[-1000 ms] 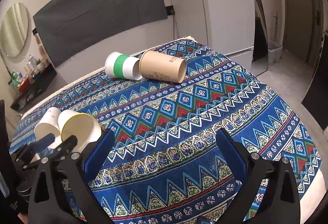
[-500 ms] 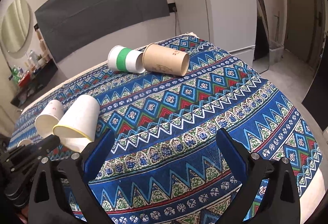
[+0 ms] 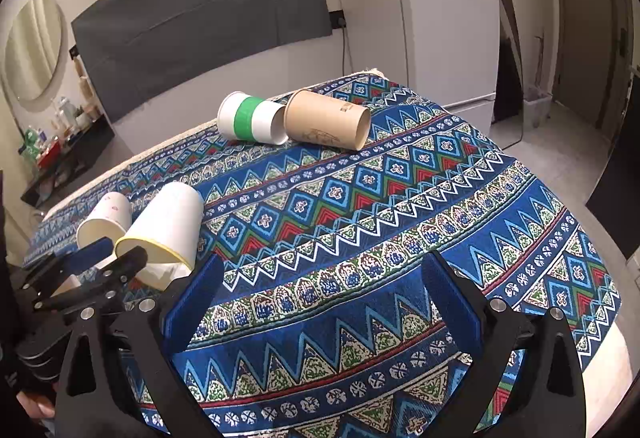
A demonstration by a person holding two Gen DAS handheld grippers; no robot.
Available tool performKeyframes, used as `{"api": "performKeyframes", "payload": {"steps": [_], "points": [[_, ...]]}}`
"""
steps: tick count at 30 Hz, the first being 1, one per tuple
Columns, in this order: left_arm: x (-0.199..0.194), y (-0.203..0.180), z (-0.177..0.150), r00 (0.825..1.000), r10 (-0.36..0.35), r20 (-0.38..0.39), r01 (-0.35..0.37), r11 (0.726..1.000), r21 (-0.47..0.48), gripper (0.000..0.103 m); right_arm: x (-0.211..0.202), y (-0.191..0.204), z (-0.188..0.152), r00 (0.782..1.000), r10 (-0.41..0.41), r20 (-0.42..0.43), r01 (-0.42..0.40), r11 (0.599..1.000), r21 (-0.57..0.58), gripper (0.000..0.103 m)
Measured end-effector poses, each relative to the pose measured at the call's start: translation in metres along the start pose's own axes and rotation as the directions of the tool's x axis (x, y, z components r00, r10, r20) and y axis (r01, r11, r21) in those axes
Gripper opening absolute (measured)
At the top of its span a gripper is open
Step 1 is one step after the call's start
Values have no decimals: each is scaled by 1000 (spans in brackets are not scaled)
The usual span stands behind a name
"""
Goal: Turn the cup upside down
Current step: 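Lift the yellow-rimmed cup with the left gripper and rotate it rim-down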
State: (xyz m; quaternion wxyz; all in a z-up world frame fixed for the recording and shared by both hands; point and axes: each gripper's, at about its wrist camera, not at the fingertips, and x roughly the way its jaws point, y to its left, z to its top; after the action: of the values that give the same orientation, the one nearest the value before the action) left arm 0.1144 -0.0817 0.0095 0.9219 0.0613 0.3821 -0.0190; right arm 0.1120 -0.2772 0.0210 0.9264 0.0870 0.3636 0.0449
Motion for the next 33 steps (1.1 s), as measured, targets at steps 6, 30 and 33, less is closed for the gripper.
{"api": "performKeyframes", "payload": {"steps": [6, 30, 33], "points": [[14, -2, 6, 1000, -23, -14, 24, 1000, 10, 15, 9, -5, 0, 1000, -2, -12, 2, 1000, 3, 95], [-67, 15, -58, 996, -93, 16, 92, 994, 67, 4, 4, 20, -10, 996, 42, -79, -45, 998, -33, 95], [-77, 13, -69, 993, -116, 15, 114, 989, 92, 4, 0, 29, -14, 994, 56, -96, -60, 997, -40, 95]]}}
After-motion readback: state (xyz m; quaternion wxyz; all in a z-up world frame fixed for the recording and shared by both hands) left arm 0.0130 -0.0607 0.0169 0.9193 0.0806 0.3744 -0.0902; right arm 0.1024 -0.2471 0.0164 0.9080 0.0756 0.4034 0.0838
